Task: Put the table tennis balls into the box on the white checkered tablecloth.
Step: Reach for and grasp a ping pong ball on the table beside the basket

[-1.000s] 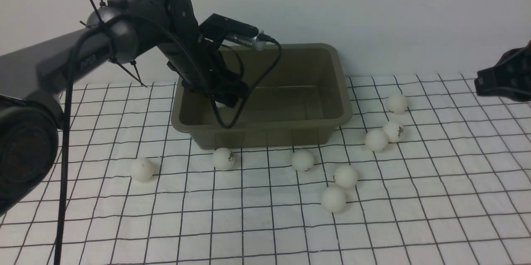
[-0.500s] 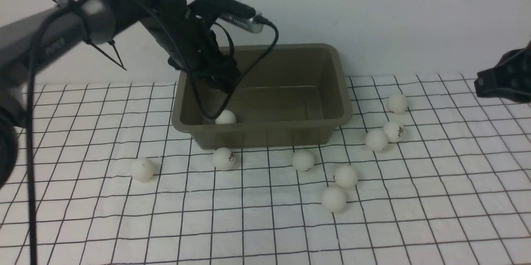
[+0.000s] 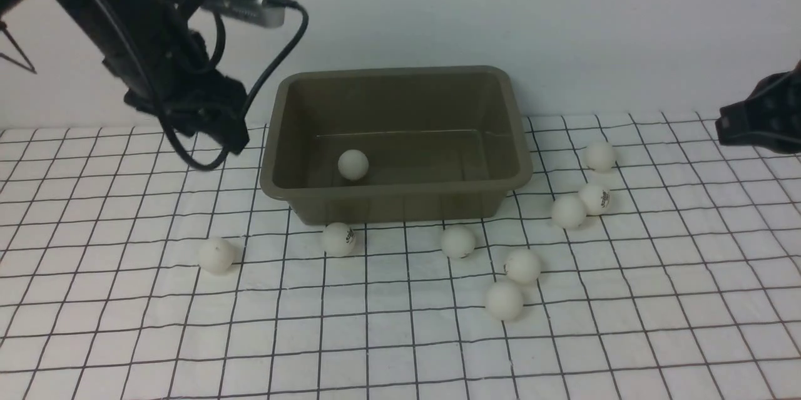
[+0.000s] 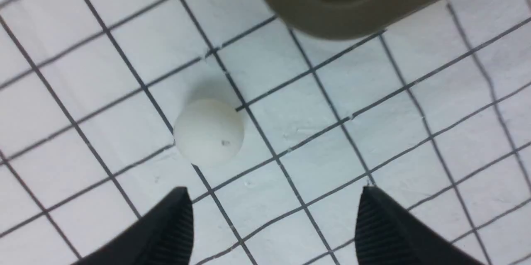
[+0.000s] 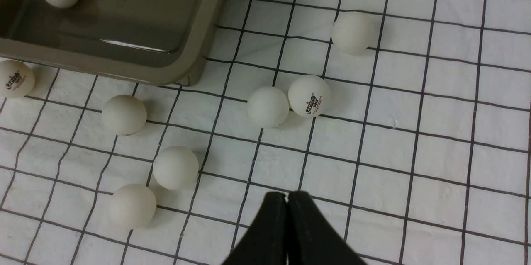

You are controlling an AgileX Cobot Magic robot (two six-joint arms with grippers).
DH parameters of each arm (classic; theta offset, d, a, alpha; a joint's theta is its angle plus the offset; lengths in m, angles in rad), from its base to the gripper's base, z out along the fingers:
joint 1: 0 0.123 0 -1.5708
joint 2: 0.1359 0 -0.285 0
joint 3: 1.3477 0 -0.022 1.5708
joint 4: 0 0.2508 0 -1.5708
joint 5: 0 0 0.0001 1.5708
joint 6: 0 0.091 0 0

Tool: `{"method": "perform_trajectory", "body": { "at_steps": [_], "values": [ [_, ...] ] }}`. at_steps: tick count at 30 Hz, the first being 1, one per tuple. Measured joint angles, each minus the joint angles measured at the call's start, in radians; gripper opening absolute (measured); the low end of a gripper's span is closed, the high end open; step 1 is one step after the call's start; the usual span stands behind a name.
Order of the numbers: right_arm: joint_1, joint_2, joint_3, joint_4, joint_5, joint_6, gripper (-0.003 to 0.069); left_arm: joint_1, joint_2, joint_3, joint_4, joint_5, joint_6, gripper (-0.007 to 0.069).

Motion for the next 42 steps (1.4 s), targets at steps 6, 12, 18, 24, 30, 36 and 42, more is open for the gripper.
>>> {"method": "perform_trajectory", "body": {
  "at_steps": [6,12,18,24,30,36,42],
  "values": [
    [0.000,0.000,0.000,0.000,-0.003,0.000,-0.0011,0.016,0.002,0.210,0.007,-0.207,0.000,0.0468],
    [0.000,0.001,0.000,0.000,-0.003,0.000,-0.0011,0.017,0.022,0.249,0.009,-0.341,0.003,0.0468],
    [0.000,0.001,0.000,0.000,-0.003,0.000,-0.0011,0.017,0.066,0.249,0.012,-0.394,0.006,0.0468],
    [0.000,0.001,0.000,0.000,-0.003,0.000,-0.0011,0.017,0.097,0.250,0.027,-0.421,0.006,0.0468],
    [0.000,0.001,0.000,0.000,-0.003,0.000,-0.0011,0.017,0.142,0.250,0.028,-0.442,0.006,0.0468],
    [0.000,0.001,0.000,0.000,-0.003,0.000,-0.0011,0.017,0.154,0.250,0.029,-0.450,0.006,0.0424],
    [0.000,0.001,0.000,0.000,-0.003,0.000,-0.0011,0.017,0.117,0.250,0.031,-0.456,0.002,0.0353]
  ]
}}
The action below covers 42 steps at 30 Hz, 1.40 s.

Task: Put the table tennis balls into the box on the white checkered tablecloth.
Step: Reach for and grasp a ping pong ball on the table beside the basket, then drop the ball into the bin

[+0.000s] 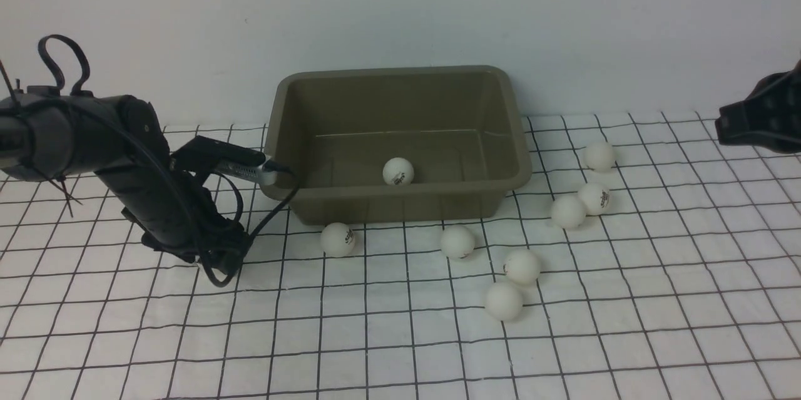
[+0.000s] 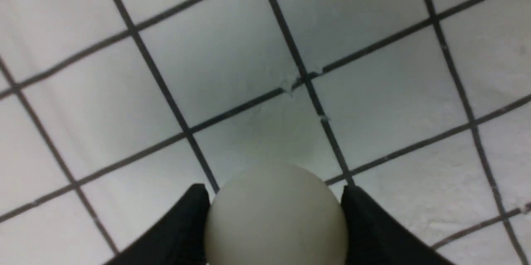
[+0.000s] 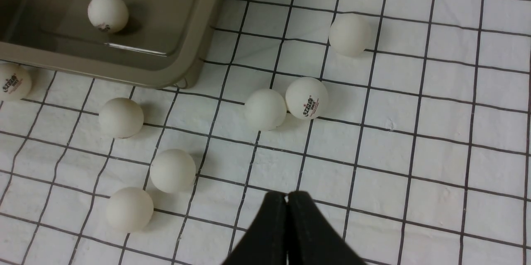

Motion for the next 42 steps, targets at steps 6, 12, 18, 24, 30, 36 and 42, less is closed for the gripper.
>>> {"method": "perform_trajectory", "body": {
  "at_steps": [6,12,18,24,30,36,42],
  "values": [
    [0.000,0.000,0.000,0.000,-0.006,0.000,-0.0011,0.000,-0.090,0.000,0.011,0.031,-0.003,0.0352],
    [0.000,0.000,0.000,0.000,-0.012,0.000,-0.0011,0.000,-0.213,0.000,0.035,0.068,-0.022,0.0352],
    [0.000,0.000,0.000,0.000,-0.012,0.000,-0.0011,-0.031,-0.274,-0.058,0.035,0.069,-0.033,0.0352],
    [0.000,0.000,0.000,0.000,-0.012,0.000,-0.0011,-0.149,-0.139,-0.282,0.029,0.064,-0.033,0.0352],
    [0.000,0.000,0.000,0.000,-0.012,0.000,-0.0011,-0.233,0.137,-0.578,0.032,0.083,-0.037,0.0352],
    [0.000,0.000,0.000,0.000,0.001,0.000,-0.0011,-0.252,0.327,-0.790,0.043,0.193,-0.036,0.0356],
    [0.000,0.004,0.000,0.000,-0.005,0.000,-0.0011,-0.252,0.384,-0.842,0.048,0.260,-0.040,0.0520]
  ]
}}
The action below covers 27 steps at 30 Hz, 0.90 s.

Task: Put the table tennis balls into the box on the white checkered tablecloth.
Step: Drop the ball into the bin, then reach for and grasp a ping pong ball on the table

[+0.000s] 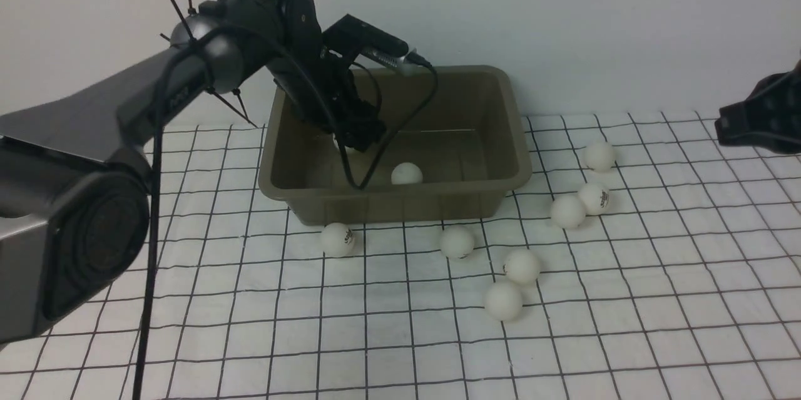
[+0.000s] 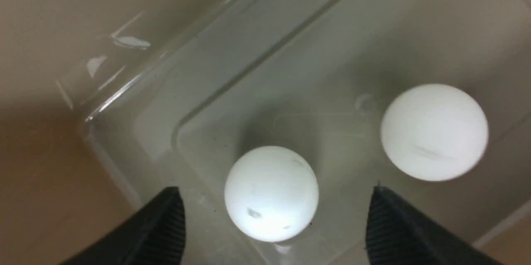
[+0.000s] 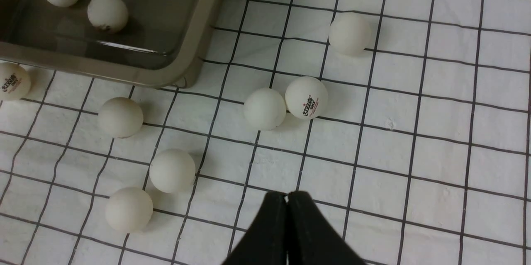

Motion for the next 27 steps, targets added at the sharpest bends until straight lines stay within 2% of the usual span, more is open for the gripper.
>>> {"method": "perform_trajectory", "body": {
  "at_steps": [2,4,6,9,12,19,22,27],
  "values": [
    [0.000,0.019,-0.001,0.000,-0.031,0.000,-0.0011,0.000,-0.005,-0.008,0.002,0.004,-0.001,0.0515],
    [0.000,0.063,-0.007,0.000,-0.079,-0.004,-0.0011,0.000,-0.027,-0.010,0.003,0.010,-0.001,0.0466],
    [0.000,0.116,-0.038,-0.005,-0.093,-0.014,-0.0011,0.002,-0.088,-0.010,0.004,0.028,-0.001,0.0340],
    [0.000,0.207,-0.128,-0.007,-0.077,-0.020,-0.0011,0.003,-0.204,-0.016,0.004,0.060,0.000,0.0104],
    [0.000,0.299,-0.238,-0.007,-0.042,-0.020,-0.0011,0.003,-0.296,-0.020,0.003,0.080,0.000,0.0011],
    [0.000,0.544,-0.522,-0.085,0.040,0.046,-0.0011,0.003,-0.494,0.093,0.002,0.122,0.001,-0.0004],
    [0.000,0.668,-0.627,-0.138,0.081,0.087,-0.0011,0.003,-0.615,0.212,0.008,0.121,0.004,-0.0004],
    [0.000,0.791,-0.719,-0.137,0.095,0.095,-0.0006,0.003,-0.874,0.493,0.083,0.042,0.000,-0.0004]
  ]
}}
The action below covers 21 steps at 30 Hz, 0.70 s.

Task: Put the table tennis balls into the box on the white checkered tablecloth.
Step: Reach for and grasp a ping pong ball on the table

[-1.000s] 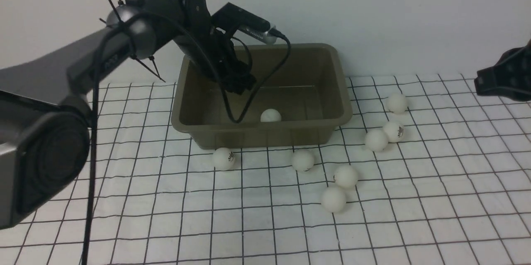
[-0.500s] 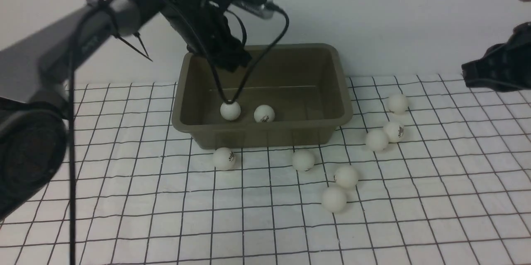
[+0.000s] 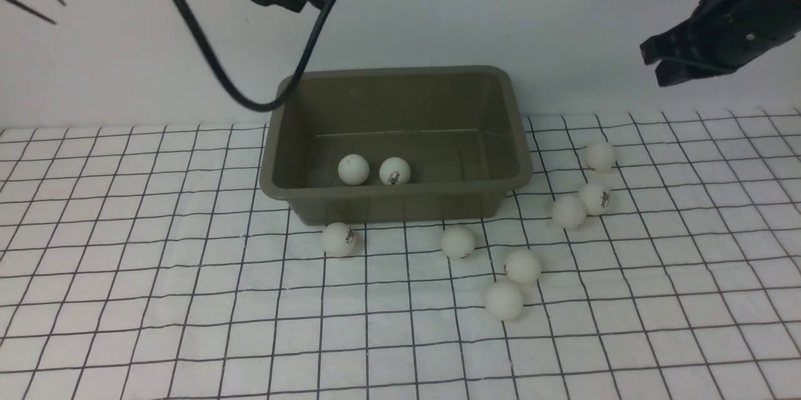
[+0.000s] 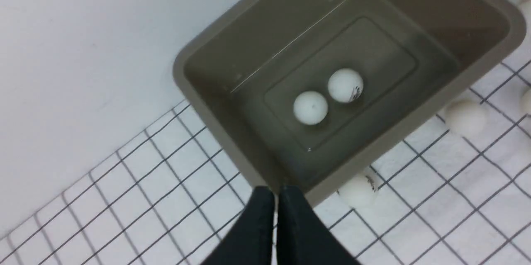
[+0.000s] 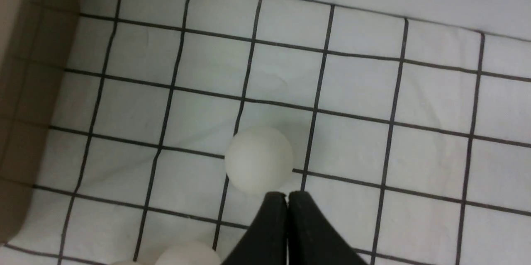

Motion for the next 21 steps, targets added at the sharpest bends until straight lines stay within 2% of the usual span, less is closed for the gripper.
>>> {"method": "perform_trajectory", "body": {
  "at_steps": [2,6,13,16,19,21],
  "values": [
    [0.000,0.028,-0.022,0.016,0.004,-0.009,0.0007,0.000,-0.093,0.091,0.029,-0.021,-0.009,-0.0004],
    [0.000,0.062,-0.052,0.060,0.006,-0.031,0.0083,0.000,-0.267,0.240,0.067,-0.024,-0.015,-0.0004],
    [0.000,0.093,-0.060,0.077,0.020,-0.043,0.0418,0.000,-0.538,0.380,0.076,0.036,-0.023,-0.0004],
    [0.004,0.105,-0.060,0.078,0.010,-0.043,0.0530,0.000,-0.652,0.420,0.080,0.047,-0.047,-0.0004],
    [0.022,0.133,-0.060,0.077,-0.004,-0.044,0.0601,0.000,-0.725,0.463,0.082,0.062,-0.074,-0.0004],
    [0.032,0.148,-0.060,0.077,-0.014,-0.051,0.0610,0.000,-0.751,0.491,0.083,0.081,-0.090,-0.0004]
  ]
}}
